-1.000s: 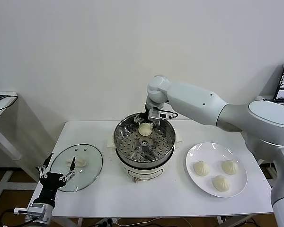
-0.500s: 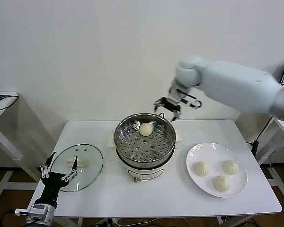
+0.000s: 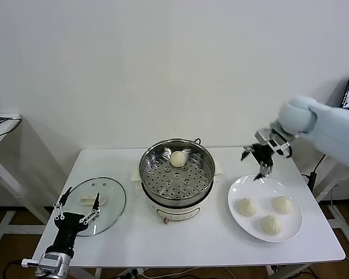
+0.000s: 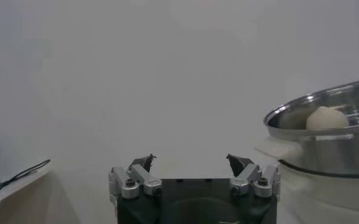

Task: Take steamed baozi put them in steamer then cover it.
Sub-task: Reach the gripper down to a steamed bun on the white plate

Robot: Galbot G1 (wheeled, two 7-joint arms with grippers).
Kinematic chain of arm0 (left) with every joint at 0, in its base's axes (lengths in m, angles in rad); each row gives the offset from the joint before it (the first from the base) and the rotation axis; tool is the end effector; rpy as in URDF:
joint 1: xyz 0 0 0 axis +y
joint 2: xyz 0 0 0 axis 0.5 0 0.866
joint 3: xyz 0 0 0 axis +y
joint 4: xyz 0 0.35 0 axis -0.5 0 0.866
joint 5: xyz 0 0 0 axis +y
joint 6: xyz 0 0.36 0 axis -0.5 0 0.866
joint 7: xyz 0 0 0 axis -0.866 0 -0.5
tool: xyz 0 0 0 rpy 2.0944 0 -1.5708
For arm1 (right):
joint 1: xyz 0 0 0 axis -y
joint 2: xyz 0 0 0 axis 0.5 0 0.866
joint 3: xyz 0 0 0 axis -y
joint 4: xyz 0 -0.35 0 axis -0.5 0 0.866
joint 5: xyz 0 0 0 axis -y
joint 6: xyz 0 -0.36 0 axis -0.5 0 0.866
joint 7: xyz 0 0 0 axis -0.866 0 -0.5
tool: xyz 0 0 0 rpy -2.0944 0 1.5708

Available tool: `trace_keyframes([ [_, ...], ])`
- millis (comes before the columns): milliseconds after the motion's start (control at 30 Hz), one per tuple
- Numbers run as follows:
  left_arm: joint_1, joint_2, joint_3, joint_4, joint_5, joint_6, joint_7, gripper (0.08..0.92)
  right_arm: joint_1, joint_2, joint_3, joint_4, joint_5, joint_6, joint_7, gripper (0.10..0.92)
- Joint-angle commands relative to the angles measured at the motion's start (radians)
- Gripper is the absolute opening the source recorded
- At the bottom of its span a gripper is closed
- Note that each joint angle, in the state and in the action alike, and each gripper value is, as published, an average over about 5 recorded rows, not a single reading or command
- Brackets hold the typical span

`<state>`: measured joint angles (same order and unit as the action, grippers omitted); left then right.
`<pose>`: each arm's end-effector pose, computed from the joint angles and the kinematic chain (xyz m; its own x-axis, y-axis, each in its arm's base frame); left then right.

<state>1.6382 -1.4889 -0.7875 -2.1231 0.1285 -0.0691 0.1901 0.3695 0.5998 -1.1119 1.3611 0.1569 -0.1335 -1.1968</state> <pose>0.1598 0.0929 -0.2928 -0.9997 0.0227 0.0078 0.0240 0.9404 0.3391 0.5201 -0.1524 -0.1038 -0.0991 -0.1935 0.9761 -0.9709 -0.1963 -0.1375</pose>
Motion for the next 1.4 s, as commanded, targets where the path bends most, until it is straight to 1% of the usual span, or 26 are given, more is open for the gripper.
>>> trace_keyframes([
  [33, -0.005, 0.001, 0.002, 0.014, 0.002, 0.000, 0.001, 0.823, -0.294, -0.044, 0.185, -0.025, -0.057, -0.100, 0.015, 0.823],
  [333, -0.023, 0.000, 0.005, 0.037, 0.002, 0.003, 0.002, 0.823, -0.341, 0.013, 0.191, -0.072, -0.085, -0.095, 0.046, 0.823],
  [633, -0.032, 0.000, 0.003, 0.062, 0.002, -0.001, 0.006, 0.823, -0.375, 0.035, 0.217, -0.098, -0.124, -0.094, 0.067, 0.823],
  [1167, -0.034, -0.001, 0.000, 0.072, 0.002, -0.005, 0.007, 0.823, -0.396, 0.073, 0.245, -0.129, -0.162, -0.088, 0.079, 0.823],
  [1267, -0.035, -0.001, 0.001, 0.072, 0.002, -0.005, 0.007, 0.823, -0.400, 0.078, 0.250, -0.132, -0.167, -0.087, 0.079, 0.797],
  [1400, -0.036, -0.001, 0.001, 0.072, 0.001, -0.005, 0.007, 0.823, -0.400, 0.080, 0.255, -0.135, -0.173, -0.083, 0.079, 0.725],
])
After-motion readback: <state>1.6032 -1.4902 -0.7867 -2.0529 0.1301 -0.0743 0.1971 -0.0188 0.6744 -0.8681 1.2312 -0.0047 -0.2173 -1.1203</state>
